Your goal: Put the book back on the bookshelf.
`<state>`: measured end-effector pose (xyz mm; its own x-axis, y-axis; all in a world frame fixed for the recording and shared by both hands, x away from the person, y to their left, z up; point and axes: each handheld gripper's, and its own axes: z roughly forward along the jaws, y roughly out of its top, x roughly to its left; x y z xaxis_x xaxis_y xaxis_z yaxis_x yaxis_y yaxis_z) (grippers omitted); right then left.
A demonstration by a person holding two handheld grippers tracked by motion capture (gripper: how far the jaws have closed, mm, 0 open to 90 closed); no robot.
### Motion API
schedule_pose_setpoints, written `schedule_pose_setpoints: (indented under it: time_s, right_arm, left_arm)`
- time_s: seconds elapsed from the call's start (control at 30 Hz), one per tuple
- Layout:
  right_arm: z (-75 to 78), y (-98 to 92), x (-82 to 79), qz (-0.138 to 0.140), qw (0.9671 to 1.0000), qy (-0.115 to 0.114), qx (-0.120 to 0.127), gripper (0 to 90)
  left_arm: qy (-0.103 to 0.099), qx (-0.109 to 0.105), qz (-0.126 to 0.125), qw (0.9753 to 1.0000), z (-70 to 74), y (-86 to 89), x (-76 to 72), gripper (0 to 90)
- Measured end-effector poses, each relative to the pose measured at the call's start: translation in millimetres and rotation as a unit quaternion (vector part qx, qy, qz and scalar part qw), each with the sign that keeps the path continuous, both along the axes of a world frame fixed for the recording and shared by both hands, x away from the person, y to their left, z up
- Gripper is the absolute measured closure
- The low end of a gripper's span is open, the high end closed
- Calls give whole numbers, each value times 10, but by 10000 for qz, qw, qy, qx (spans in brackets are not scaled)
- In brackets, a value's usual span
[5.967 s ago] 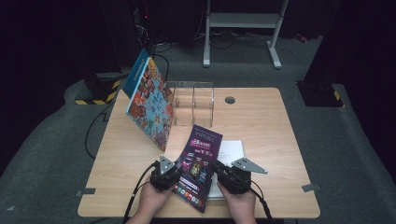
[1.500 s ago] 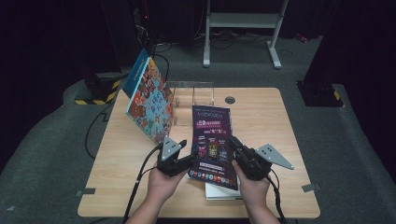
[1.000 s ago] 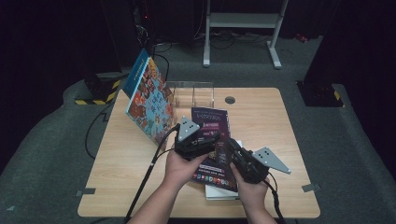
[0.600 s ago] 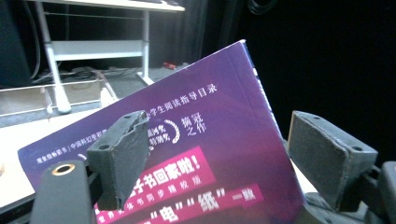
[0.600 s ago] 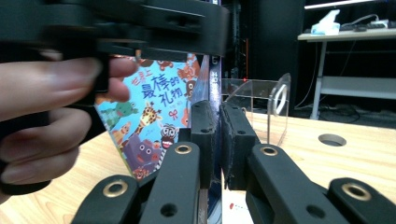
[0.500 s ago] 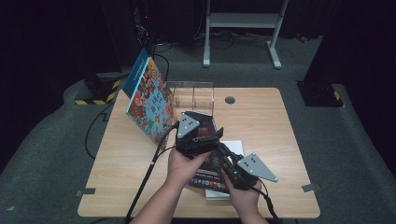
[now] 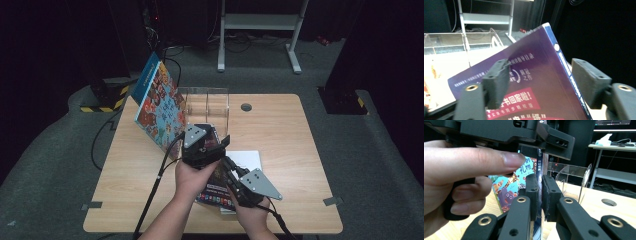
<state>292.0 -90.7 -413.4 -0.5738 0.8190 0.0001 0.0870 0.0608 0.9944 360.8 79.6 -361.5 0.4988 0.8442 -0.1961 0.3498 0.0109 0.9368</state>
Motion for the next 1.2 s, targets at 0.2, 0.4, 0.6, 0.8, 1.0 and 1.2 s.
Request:
schedule_pose_setpoints:
  time_s: [0.2, 0.4, 0.6, 0.8, 1.0, 1.2]
  right_arm:
    - [-58, 28, 1, 23, 10000, 54, -30, 839]
    - [-71, 60, -5, 19, 9999, 30, -112, 835]
    - [-80, 67, 0, 33, 9999, 67, -112, 830]
    - [-99, 70, -10, 13, 9998, 48, -176, 824]
    - [-121, 85, -10, 65, 9997, -36, -246, 802]
    - [-141, 99, -31, 251, 9994, -120, -186, 813]
  left_arm:
    - [74, 70, 21, 9999, -25, 11, 7, 419]
    - [44, 215, 94, 9997, -32, 0, -5, 459]
    - [-89, 359, 224, 9991, -38, -62, -37, 518]
    - [-46, 382, 241, 9990, -41, -90, -44, 576]
    - [-13, 341, 219, 9992, -28, -107, -54, 661]
    - [-108, 238, 61, 9996, -5, -140, -96, 795]
